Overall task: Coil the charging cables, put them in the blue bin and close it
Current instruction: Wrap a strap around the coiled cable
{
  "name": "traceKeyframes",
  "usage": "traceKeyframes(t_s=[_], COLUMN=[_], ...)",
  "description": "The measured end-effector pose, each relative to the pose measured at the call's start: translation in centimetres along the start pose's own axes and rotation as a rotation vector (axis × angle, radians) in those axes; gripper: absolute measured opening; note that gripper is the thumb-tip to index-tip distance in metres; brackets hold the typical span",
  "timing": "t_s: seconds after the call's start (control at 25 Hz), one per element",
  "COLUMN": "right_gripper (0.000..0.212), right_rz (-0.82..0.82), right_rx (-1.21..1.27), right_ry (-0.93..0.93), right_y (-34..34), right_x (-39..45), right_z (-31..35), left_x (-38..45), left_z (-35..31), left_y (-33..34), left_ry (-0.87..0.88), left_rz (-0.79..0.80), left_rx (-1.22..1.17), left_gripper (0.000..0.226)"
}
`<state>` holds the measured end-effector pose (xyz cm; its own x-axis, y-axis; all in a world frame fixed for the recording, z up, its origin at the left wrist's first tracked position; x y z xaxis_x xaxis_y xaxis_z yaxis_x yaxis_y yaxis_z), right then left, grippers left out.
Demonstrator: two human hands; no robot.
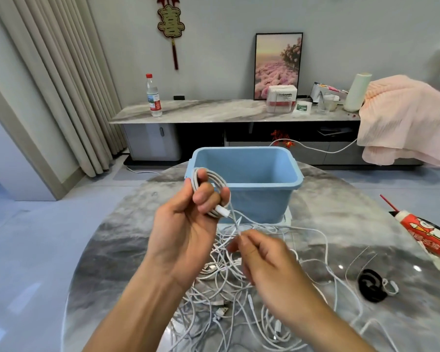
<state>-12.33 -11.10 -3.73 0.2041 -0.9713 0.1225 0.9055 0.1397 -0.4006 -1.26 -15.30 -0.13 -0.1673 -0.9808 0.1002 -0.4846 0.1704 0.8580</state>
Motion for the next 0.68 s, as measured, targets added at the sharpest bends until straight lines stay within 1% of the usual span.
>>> traceKeyframes(t_s=[0.04, 0.08, 0.12, 0.16, 0.2, 0.24, 0.28, 0.36, 0.48, 0.52, 0.56, 0.6, 0.68], right_gripper=[0.017, 0.014, 0.014, 0.014, 0.011, 0.010, 0.014, 0.018, 0.006, 0.009, 0.015, 0.021, 0.028], right_rz=[0.055, 0.110, 0.146, 0.167, 0.174, 0.159, 0.130, 0.053, -0.041, -0.062, -0.065, -0.052, -0.033], right_rx=[-0.125, -0.244, -0.333, -0.412, -0.486, -0.550, -0.599, -0.655, -0.640, -0.624, -0.572, -0.500, -0.403], right_ry=[0.005, 0.020, 0.044, 0.038, 0.011, -0.017, -0.036, -0.043, -0.083, -0.100, -0.126, -0.165, -0.285], right_y=[0.9, 1.3, 1.2, 0.6, -0.1, -1.2, -2.3, -3.9, -4.8, -5.3, -5.8, -6.4, -7.5], right_x=[-0.5, -1.1, -1.5, -1.7, -1.8, -1.8, -1.8, -1.9, -2.5, -2.6, -2.6, -2.3, -1.6], right_z=[0.5, 1.0, 1.5, 2.3, 3.2, 4.0, 4.6, 5.3, 6.3, 6.3, 6.4, 6.4, 6.8], left_x=[0.1, 0.1, -0.2, -0.5, -1.0, -1.5, -1.8, -2.2, -2.4, -2.4, -2.3, -2.2, -2.0], left_z=[-0.1, 0.1, 0.3, 0.6, 1.2, 1.8, 2.3, 2.4, 2.8, 2.9, 3.1, 3.1, 3.3], left_y=[-0.4, -0.5, -0.3, 0.3, 1.3, 2.3, 3.0, 3.7, 4.1, 4.0, 3.9, 3.8, 3.6], left_ry=[0.035, 0.069, 0.107, 0.152, 0.198, 0.244, 0.265, 0.324, 0.398, 0.398, 0.371, 0.321, 0.195], left_rz=[-0.039, -0.055, -0.050, -0.020, 0.045, 0.130, 0.186, 0.230, 0.277, 0.296, 0.308, 0.325, 0.363], left_rx=[0.070, 0.191, 0.384, 0.644, 0.892, 1.073, 1.163, 1.279, 1.548, 1.611, 1.621, 1.572, 1.396], left_gripper=[0.023, 0.021, 0.020, 0.022, 0.025, 0.026, 0.026, 0.023, 0.022, 0.022, 0.023, 0.024, 0.027])
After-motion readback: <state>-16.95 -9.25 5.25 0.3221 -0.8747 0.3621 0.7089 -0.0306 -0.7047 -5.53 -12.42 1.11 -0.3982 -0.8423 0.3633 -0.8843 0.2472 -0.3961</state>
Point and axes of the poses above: each hand's wrist, its own x-axis towards the middle knuckle, its own y-axis out of the palm, z = x × y, the point moved 8 cm from there along x, towards the middle knuckle, and after that the axes turned 1 degree about -y, right-handed, at the moved point
